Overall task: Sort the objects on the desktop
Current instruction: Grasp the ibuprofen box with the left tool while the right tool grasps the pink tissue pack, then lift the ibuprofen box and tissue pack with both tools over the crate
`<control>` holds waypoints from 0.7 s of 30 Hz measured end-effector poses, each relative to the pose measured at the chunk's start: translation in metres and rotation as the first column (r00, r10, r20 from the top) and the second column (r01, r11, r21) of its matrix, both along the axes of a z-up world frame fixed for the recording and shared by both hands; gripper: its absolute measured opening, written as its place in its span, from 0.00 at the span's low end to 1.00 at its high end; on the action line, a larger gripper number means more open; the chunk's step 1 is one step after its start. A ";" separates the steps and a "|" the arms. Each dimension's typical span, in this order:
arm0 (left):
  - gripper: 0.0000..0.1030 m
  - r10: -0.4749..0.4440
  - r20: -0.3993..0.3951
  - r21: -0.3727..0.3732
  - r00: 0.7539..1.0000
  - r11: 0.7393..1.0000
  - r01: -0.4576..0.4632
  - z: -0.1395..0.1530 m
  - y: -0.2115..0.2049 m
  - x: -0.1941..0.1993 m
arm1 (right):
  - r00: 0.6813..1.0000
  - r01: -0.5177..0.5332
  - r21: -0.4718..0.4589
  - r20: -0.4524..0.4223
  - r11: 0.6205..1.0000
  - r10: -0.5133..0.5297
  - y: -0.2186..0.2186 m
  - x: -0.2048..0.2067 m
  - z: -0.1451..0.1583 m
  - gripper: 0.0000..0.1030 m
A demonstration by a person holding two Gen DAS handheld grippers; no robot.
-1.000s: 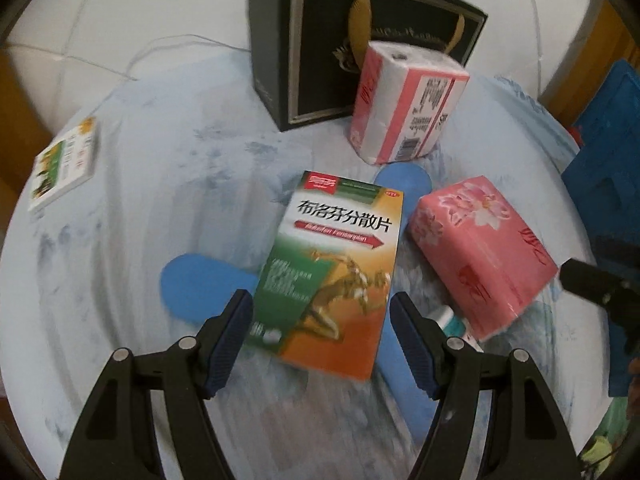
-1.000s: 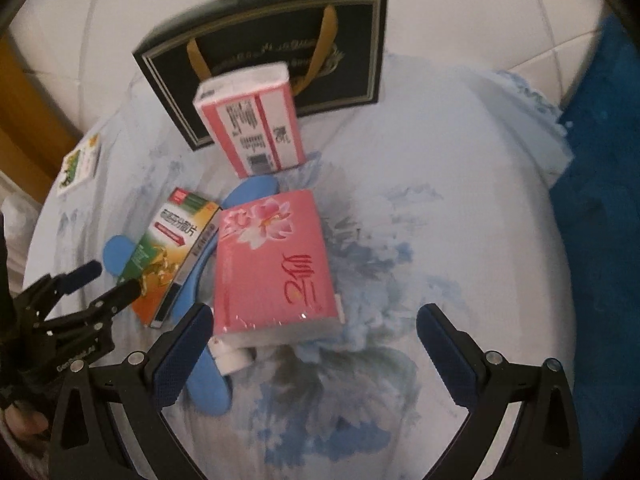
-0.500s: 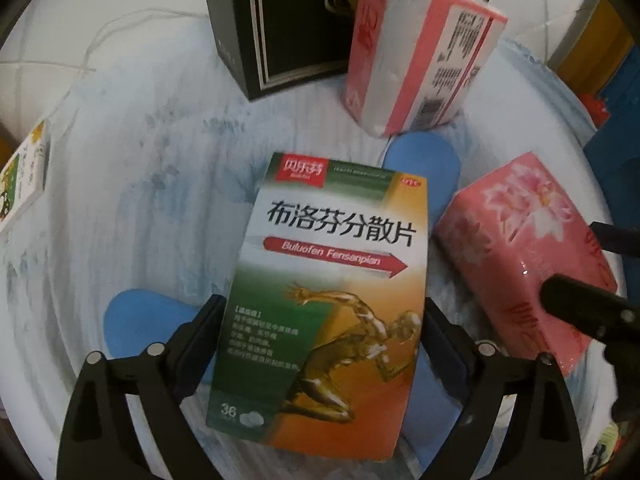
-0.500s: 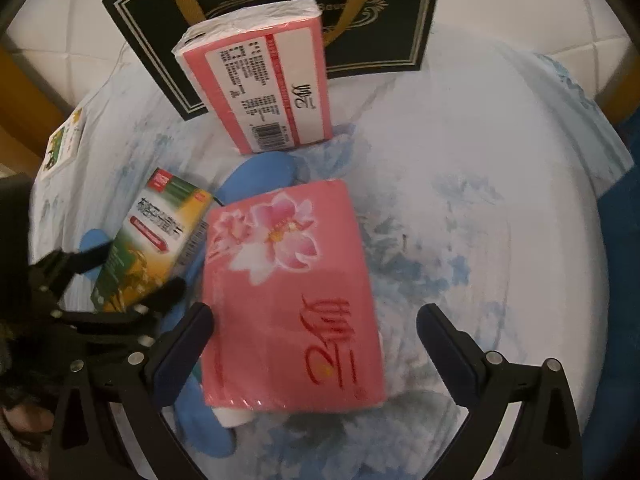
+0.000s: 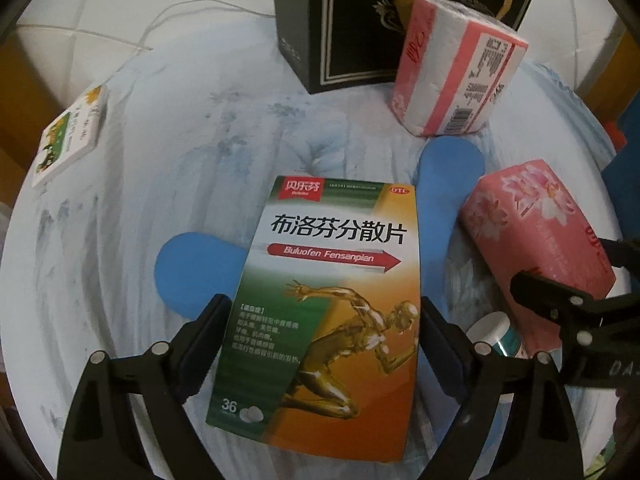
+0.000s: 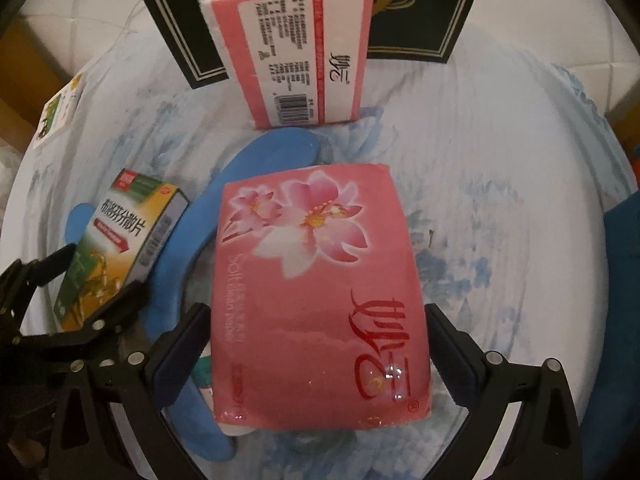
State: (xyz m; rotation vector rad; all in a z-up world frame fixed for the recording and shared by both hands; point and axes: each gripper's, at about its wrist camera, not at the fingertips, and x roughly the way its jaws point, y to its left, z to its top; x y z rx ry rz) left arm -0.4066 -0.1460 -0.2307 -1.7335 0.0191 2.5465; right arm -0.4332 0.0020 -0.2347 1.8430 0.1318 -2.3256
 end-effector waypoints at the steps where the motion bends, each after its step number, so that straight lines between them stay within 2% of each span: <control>1: 0.88 0.003 -0.010 -0.004 1.000 1.000 -0.003 0.004 0.000 0.003 | 1.000 0.004 -0.008 -0.007 1.000 -0.004 0.002 0.001 0.001 0.88; 6: 0.88 0.006 -0.043 -0.010 0.999 1.000 -0.006 0.021 -0.001 0.020 | 1.000 -0.004 -0.024 -0.019 1.000 0.003 0.005 0.005 0.007 0.86; 12: 0.86 0.008 -0.107 0.008 0.994 1.000 -0.007 0.050 -0.004 0.032 | 0.996 -0.015 -0.062 -0.086 0.998 0.009 0.011 0.021 0.035 0.86; 13: 0.68 0.005 -0.118 0.019 0.993 1.000 -0.002 0.053 -0.005 0.034 | 0.995 -0.015 -0.065 -0.099 0.998 0.008 0.013 0.027 0.040 0.86; 14: 0.58 0.005 -0.119 0.029 0.993 1.000 -0.001 0.050 -0.004 0.029 | 0.993 -0.014 -0.069 -0.114 0.998 0.006 0.013 0.031 0.047 0.86; 18: 0.58 0.002 -0.145 0.027 0.989 1.000 0.002 0.065 -0.002 0.042 | 0.986 -0.007 -0.076 -0.164 0.997 -0.006 0.021 0.053 0.073 0.86; 21: 0.58 0.002 -0.139 0.042 0.990 0.999 0.004 0.065 -0.006 0.053 | 0.984 0.006 -0.076 -0.175 0.997 -0.019 0.030 0.069 0.081 0.86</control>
